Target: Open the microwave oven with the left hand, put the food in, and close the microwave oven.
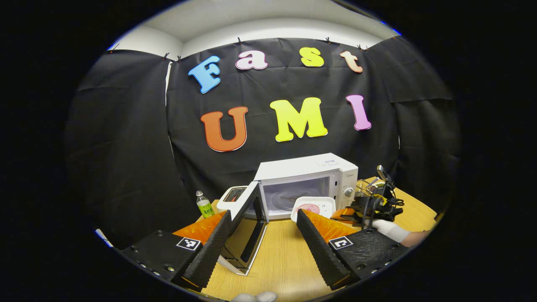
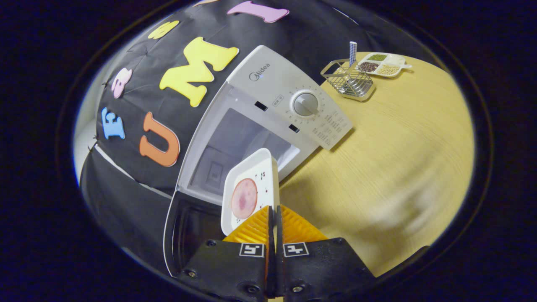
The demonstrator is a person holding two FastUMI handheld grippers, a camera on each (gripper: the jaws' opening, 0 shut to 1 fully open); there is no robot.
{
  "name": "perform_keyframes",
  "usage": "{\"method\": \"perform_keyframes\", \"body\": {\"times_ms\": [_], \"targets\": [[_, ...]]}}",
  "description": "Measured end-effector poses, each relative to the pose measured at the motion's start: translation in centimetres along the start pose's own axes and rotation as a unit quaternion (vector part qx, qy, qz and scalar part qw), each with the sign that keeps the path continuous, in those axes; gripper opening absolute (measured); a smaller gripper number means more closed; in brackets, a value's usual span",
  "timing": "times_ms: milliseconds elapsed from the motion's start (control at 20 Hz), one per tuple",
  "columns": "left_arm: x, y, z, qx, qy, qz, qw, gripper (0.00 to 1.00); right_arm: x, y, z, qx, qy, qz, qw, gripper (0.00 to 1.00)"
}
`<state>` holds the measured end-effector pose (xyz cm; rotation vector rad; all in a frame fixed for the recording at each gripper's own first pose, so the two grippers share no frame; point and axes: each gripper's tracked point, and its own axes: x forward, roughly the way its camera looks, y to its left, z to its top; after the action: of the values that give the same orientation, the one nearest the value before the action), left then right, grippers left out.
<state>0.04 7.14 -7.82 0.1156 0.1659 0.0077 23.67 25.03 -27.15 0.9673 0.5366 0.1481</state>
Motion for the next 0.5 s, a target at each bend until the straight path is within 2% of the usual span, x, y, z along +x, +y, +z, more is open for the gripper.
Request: {"method": "perform_keyframes", "body": {"times_ms": [100, 250, 500], "targets": [[0.4, -0.2, -0.5, -0.002, 0.006, -0.001, 1.0, 0.95, 1.8, 0.6, -0.2, 0.027, -0.032, -0.016, 0.999, 0.04], [0.9, -0.1, -1.6, -0.007, 0.017, 0.003, 1.0, 0.95, 4.7, 2.0, -1.2, 0.068, -0.056, -0.013, 0.996, 0.04], [2.0, 1.3, -2.8, -0.009, 0.028, 0.02, 0.999, 0.95, 10.0, 2.0, -1.4, 0.094, -0.076, -0.046, 0.992, 0.04]]}}
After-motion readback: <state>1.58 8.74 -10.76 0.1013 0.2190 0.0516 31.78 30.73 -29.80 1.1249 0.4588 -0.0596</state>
